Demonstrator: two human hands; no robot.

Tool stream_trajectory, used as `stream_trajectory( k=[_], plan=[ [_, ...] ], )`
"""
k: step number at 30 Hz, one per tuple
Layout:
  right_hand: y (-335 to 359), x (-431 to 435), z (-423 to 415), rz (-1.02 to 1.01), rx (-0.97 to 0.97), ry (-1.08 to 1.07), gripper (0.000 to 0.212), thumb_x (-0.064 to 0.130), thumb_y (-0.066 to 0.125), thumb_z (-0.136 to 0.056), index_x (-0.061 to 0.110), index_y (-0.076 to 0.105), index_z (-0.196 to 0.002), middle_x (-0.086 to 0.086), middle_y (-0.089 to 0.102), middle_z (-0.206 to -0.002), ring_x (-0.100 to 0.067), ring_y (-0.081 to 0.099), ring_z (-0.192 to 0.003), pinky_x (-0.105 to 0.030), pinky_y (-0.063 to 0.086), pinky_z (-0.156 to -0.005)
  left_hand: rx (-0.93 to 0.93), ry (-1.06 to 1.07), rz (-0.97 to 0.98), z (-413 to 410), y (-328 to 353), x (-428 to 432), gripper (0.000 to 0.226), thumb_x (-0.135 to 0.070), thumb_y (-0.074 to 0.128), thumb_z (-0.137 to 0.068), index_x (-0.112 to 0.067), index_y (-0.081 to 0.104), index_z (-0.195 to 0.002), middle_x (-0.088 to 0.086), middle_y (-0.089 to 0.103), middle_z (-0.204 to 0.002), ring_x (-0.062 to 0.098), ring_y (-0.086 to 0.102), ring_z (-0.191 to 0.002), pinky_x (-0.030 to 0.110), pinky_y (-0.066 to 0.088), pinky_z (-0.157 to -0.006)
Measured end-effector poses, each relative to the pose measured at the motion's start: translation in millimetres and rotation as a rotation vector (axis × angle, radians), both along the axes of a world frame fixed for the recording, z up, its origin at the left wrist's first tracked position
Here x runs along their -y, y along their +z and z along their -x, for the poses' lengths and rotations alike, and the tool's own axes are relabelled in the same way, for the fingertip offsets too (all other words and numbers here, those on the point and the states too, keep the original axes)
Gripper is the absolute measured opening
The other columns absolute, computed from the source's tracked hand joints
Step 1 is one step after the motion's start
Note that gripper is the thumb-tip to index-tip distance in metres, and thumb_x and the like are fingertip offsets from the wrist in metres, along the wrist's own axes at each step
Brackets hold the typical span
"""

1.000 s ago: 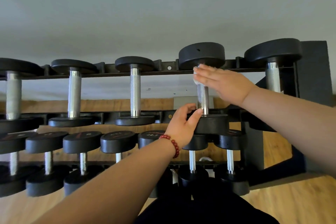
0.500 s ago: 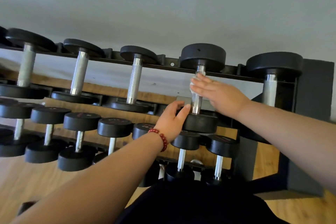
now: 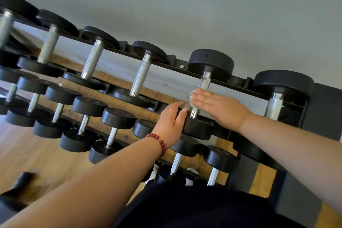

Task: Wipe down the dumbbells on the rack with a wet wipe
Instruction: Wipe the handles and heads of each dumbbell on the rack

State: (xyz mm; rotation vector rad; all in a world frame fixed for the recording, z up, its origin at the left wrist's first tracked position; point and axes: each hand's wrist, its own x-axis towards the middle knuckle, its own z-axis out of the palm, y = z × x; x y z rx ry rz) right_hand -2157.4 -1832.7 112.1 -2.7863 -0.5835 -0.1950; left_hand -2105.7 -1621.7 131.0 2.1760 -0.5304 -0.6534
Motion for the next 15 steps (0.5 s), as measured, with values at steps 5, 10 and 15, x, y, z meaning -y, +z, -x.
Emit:
stream_trajectory(
  k=[5, 10, 15],
  plan=[
    [11, 2, -24, -0.033, -0.037, -0.252, 0.072, -0.020, 0.049, -0.082, 0.007, 0.036, -0.148, -0.008, 0.027, -0.158, -0.018, 0.012, -0.145, -0.044, 0.029, -0.117, 0.013, 0.034, 0.007, 5, 3, 1, 0.042, -0.035, 0.033, -0.104, -0.017, 0.043, -0.141, -0.001, 0.046, -0.140, 0.002, 0.037, -0.120, 0.021, 0.028, -0.101],
    [2, 0, -6, 0.063, -0.002, 0.137, 0.066, -0.015, 0.055, -0.074, 0.006, 0.053, -0.137, -0.011, 0.049, -0.145, -0.027, 0.033, -0.137, -0.047, 0.033, -0.106, 0.035, 0.046, 0.017, 7, 5, 2, 0.040, -0.032, 0.034, -0.104, -0.015, 0.046, -0.139, 0.000, 0.049, -0.137, 0.000, 0.038, -0.114, 0.017, 0.028, -0.098],
    [11, 10, -27, 0.100, 0.056, -0.185, 0.074, -0.022, 0.062, -0.071, -0.001, 0.046, -0.140, -0.018, 0.044, -0.148, -0.034, 0.034, -0.139, -0.049, 0.031, -0.110, 0.013, 0.079, 0.013, 9, 5, 3, 0.040, -0.031, 0.033, -0.105, -0.015, 0.044, -0.140, 0.001, 0.047, -0.139, 0.005, 0.040, -0.121, 0.019, 0.029, -0.100]
  ],
)
